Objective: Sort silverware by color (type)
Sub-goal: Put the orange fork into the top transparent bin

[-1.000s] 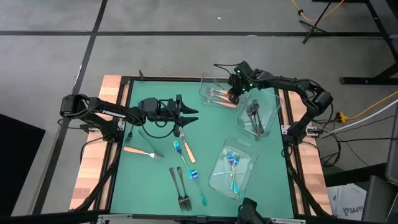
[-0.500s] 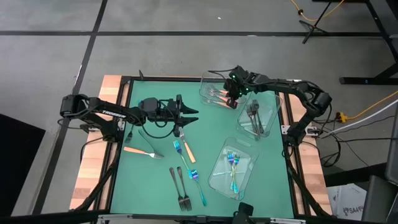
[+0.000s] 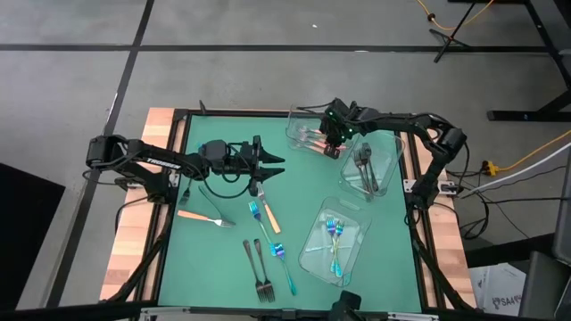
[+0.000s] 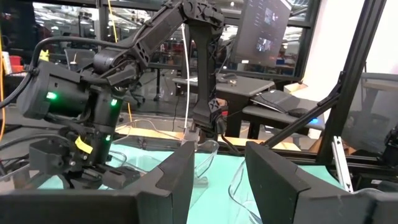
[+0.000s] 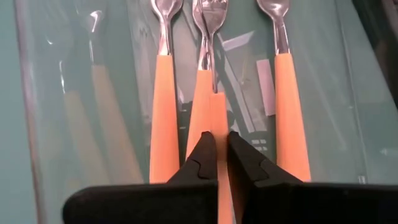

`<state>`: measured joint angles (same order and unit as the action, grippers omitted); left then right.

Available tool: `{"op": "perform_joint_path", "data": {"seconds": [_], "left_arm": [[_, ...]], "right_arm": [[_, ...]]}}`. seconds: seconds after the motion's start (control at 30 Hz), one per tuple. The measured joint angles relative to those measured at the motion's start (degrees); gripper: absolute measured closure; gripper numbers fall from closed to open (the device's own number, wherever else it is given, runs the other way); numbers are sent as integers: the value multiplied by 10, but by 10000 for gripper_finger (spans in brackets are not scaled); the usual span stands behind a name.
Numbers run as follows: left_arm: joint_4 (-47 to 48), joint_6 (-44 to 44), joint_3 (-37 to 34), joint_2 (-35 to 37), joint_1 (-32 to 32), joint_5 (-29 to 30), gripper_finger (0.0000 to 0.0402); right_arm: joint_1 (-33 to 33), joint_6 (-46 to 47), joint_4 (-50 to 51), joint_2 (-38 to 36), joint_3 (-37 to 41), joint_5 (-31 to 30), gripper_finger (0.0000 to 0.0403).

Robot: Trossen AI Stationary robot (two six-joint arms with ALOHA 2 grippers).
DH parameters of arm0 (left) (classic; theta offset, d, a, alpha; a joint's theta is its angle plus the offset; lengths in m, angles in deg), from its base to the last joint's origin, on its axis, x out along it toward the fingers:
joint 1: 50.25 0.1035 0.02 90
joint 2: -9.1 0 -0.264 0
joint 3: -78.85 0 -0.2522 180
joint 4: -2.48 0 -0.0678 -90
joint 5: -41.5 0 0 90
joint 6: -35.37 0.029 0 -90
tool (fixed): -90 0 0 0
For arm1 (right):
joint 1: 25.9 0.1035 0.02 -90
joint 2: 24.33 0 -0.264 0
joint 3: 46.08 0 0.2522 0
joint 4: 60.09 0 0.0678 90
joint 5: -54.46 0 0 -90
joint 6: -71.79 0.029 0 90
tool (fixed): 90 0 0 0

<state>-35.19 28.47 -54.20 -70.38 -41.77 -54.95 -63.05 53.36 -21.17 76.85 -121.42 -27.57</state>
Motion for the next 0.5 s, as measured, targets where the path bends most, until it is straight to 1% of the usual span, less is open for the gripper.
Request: {"op": "perform_joint_path", "data": {"seconds": [0.1, 0.5], "left_arm": [[0, 0, 0, 0, 0, 0, 264], [0, 0, 0, 0, 0, 0, 264]], "right_arm": [[0, 0, -2, 0, 0, 1, 399], [0, 1, -3, 0, 0, -5, 362]]}}
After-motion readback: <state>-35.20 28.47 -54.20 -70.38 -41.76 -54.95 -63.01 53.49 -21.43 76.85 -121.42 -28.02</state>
